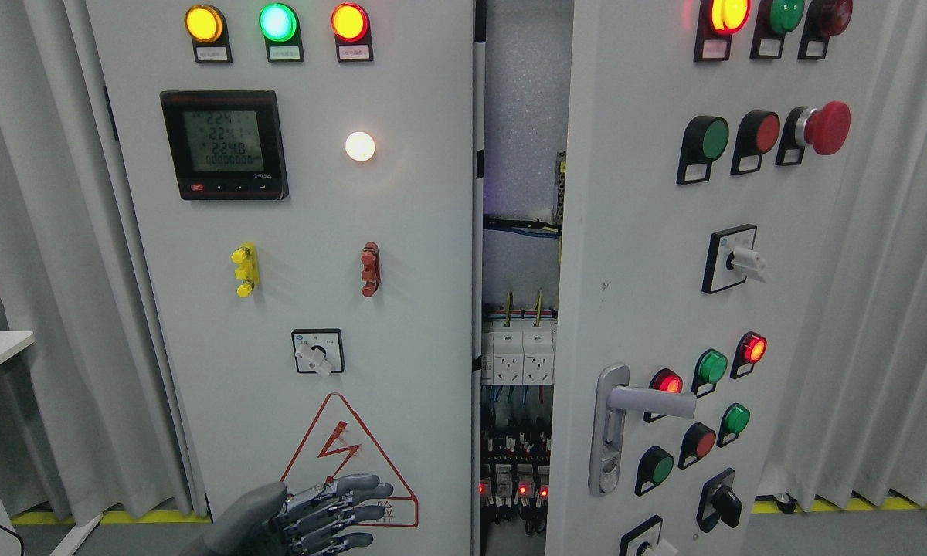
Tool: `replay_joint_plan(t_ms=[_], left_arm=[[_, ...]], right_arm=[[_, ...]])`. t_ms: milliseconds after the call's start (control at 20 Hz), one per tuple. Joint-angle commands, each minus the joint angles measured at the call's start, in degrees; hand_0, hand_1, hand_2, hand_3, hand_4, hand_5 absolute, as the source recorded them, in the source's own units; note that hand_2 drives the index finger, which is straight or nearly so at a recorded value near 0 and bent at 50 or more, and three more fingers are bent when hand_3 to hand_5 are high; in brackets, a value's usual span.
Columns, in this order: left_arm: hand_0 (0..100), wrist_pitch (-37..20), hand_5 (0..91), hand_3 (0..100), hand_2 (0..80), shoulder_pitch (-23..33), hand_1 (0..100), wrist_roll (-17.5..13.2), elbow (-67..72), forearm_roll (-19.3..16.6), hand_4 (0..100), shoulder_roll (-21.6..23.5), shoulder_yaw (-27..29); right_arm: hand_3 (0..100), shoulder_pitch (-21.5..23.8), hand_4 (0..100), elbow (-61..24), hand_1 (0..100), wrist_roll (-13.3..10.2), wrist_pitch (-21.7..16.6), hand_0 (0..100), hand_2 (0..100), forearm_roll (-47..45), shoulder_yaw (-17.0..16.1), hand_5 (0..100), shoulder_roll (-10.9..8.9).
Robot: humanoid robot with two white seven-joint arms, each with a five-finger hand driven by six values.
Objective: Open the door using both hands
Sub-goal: 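Raise the left hand toward the gap between the cabinet doors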
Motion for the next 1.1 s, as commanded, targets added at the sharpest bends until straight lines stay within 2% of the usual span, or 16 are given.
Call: replay_joint_plan(t_ms=[0, 400, 601, 701, 851, 1051], left_arm=[[30, 5.25, 0.0, 3, 2.7, -10.92, 0, 0.15, 2.45, 4.69, 4, -1.28, -0.01], [30, 14.40, 0.0, 3, 2.8, -24.28, 0, 0.24, 10.18, 5.83, 4, -9.28, 0.70], [30, 15.73, 0.0, 3, 2.8, -29.81, 0, 0.33, 15.10, 7.49, 4, -10.08, 0.17], [30, 15.73, 0.0, 3, 2.8, -31.66, 0, 1.72, 16.34, 8.99, 4, -9.99, 0.00], [30, 15.55, 0.0, 3, 2.8, -33.60, 0, 4.37, 18.62, 11.89, 4, -10.08, -3.68], [30, 14.59, 0.0, 3, 2.8, -37.72, 0, 4.28, 23.71, 15.05, 4, -9.91, -9.31]], right_arm=[[0, 0.00, 0, 1.32, 0, 0.01, -0.02, 22, 0, 0.00, 0.00, 0, -0.18], [0, 0.00, 0, 1.41, 0, 0.01, -0.02, 22, 0, 0.00, 0.00, 0, -0.18], [0, 0.00, 0, 1.32, 0, 0.01, -0.11, 22, 0, 0.00, 0.00, 0, -0.18], [0, 0.00, 0, 1.32, 0, 0.01, -0.02, 22, 0, 0.00, 0.00, 0, -0.18], [0, 0.00, 0, 1.32, 0, 0.01, -0.02, 22, 0, 0.00, 0.00, 0, -0.18], [0, 0.00, 0, 1.41, 0, 0.01, -0.02, 22, 0, 0.00, 0.00, 0, -0.18]])
